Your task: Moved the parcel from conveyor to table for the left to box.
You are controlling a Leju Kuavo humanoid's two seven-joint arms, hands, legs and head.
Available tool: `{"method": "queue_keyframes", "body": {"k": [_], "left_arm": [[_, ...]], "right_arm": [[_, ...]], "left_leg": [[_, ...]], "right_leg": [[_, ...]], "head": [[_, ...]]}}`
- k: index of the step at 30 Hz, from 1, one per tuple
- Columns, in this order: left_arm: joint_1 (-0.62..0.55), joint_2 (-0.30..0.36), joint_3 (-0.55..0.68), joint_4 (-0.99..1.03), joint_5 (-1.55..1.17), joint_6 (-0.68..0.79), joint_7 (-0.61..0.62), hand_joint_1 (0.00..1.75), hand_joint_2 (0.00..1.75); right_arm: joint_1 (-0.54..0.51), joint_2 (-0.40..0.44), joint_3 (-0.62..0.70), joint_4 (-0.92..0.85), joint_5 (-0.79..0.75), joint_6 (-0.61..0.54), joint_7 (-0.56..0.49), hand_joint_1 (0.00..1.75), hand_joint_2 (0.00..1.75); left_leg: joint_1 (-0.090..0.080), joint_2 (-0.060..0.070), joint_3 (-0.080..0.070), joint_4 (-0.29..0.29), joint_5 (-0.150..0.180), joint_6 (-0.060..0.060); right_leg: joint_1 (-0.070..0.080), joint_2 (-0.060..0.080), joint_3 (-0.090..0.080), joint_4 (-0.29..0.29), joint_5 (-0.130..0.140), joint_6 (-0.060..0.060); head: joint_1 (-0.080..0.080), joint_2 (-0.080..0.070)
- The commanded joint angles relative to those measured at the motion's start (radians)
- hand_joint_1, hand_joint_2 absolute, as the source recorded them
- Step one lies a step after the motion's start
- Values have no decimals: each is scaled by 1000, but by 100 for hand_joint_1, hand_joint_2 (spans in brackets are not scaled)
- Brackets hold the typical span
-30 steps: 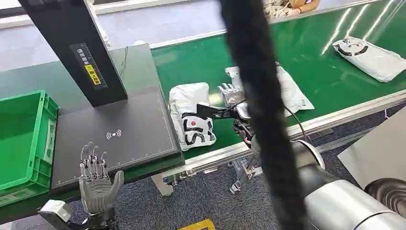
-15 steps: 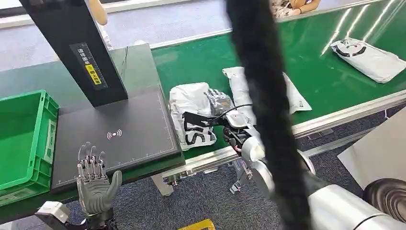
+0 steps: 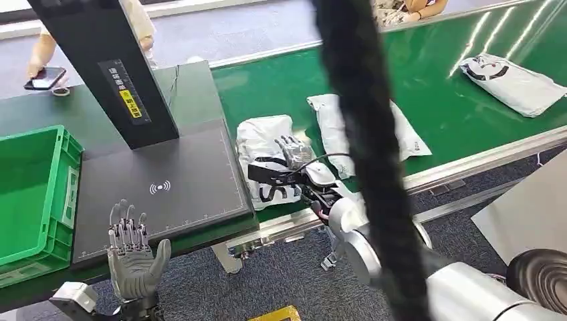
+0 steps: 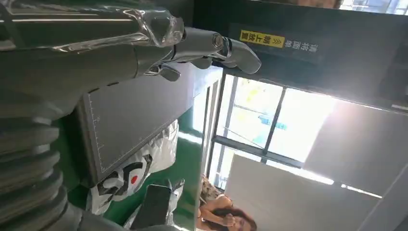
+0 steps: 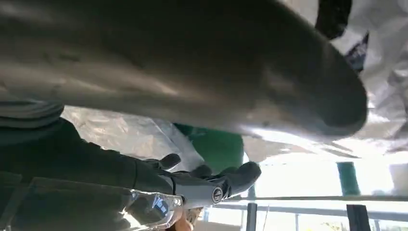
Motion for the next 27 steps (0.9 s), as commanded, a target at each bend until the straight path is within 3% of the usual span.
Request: {"method": "queue_keyframes", "body": {"k": [1, 10, 11, 20, 27], "left_arm": [[16, -47, 0, 40, 4, 1, 0, 0, 175], [15, -47, 8, 32, 4, 13, 0, 0, 175], [24, -45, 12, 19, 4, 17, 0, 0, 175], [38, -45, 15, 8, 7, 11, 0, 0, 175], [35, -47, 17, 17, 17, 3, 0, 0, 175]], "right_arm": [[-11, 5, -30, 61, 0, 7, 6, 0, 0], [-3, 8, -49, 65, -14, 44, 18, 0, 0], [-4, 4, -44, 68, -3, 60, 39, 0, 175], [-1, -27, -40, 66, 16, 98, 70, 0, 175], [47, 27, -83, 62, -24, 60, 55, 0, 175]], "left_leg": [[-1, -1, 1, -1, 0, 0], [0, -1, 1, -1, 0, 1], [0, 0, 1, 0, 0, 0], [0, -1, 1, 0, 0, 0], [0, 0, 2, -1, 0, 0]], "right_leg": [[0, -1, 1, -1, 0, 0], [0, -1, 1, -1, 0, 0], [0, -1, 1, 0, 0, 0], [0, -1, 1, 0, 0, 0], [0, 0, 2, -1, 0, 0]], "head": [[0, 0], [0, 0], [0, 0], [0, 0], [0, 0]]}}
